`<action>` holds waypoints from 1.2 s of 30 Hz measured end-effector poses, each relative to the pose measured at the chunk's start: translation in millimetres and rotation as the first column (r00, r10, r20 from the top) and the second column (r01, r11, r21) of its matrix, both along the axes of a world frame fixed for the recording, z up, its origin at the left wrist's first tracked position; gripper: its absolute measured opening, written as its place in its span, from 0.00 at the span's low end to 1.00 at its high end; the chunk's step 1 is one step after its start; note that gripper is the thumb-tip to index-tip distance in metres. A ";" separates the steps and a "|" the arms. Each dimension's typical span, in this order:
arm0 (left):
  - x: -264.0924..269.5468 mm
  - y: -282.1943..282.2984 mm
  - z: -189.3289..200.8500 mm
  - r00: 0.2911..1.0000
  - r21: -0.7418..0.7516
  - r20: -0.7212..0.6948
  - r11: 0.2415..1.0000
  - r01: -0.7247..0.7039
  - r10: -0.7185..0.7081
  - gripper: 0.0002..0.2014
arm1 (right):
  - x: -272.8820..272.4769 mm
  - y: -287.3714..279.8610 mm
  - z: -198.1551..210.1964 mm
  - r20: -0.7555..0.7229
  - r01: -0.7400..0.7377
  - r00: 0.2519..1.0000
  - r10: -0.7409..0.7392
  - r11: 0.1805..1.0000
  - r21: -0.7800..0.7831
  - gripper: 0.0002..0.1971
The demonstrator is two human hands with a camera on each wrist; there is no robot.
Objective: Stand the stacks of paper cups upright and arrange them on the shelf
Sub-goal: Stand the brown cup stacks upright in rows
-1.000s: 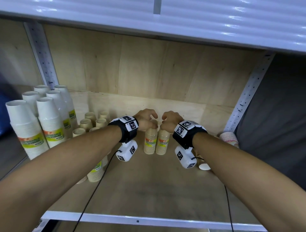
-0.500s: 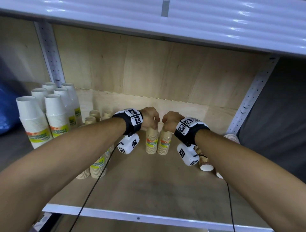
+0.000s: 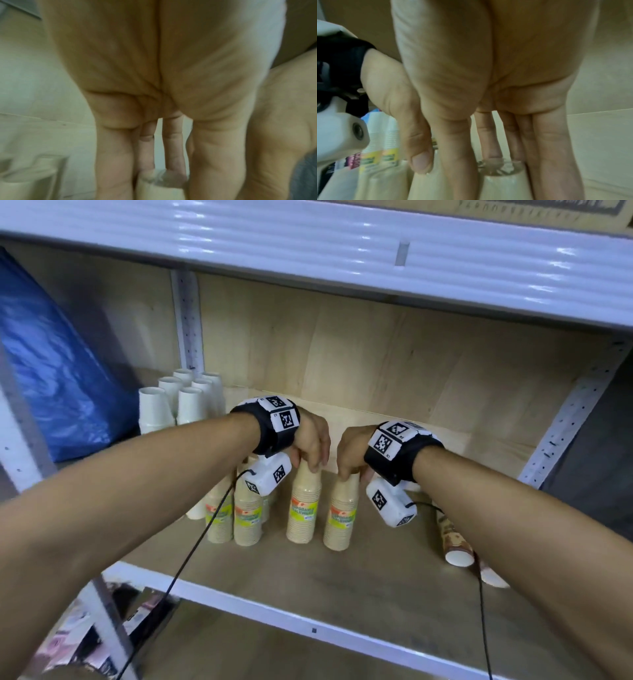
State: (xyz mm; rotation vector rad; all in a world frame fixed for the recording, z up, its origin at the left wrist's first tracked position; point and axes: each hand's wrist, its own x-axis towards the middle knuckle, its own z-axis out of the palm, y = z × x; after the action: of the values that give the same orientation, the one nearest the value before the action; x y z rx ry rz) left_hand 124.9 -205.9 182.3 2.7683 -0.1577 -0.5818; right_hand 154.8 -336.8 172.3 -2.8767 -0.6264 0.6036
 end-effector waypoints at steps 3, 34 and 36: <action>-23.9 15.5 7.5 0.999 -0.008 -0.010 0.999 -0.033 0.033 0.16 | -19.7 20.9 7.4 -0.037 -0.046 0.998 0.046 0.999 -0.010 0.12; -128.4 117.0 -28.8 0.943 -0.059 0.081 0.946 -0.317 0.321 0.15 | -94.4 128.7 -20.6 0.002 -0.291 0.956 0.295 0.943 0.161 0.10; -127.7 118.2 -28.0 0.942 -0.078 0.084 0.945 -0.319 0.325 0.16 | -92.4 130.4 -18.8 0.002 -0.287 0.957 0.291 0.942 0.171 0.14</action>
State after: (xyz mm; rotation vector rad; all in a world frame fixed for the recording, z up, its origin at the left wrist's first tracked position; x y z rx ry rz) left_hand -2.8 -87.7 154.3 2.6793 0.2492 -0.3525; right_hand 62.3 -206.4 153.5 -2.6351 -1.0551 0.5860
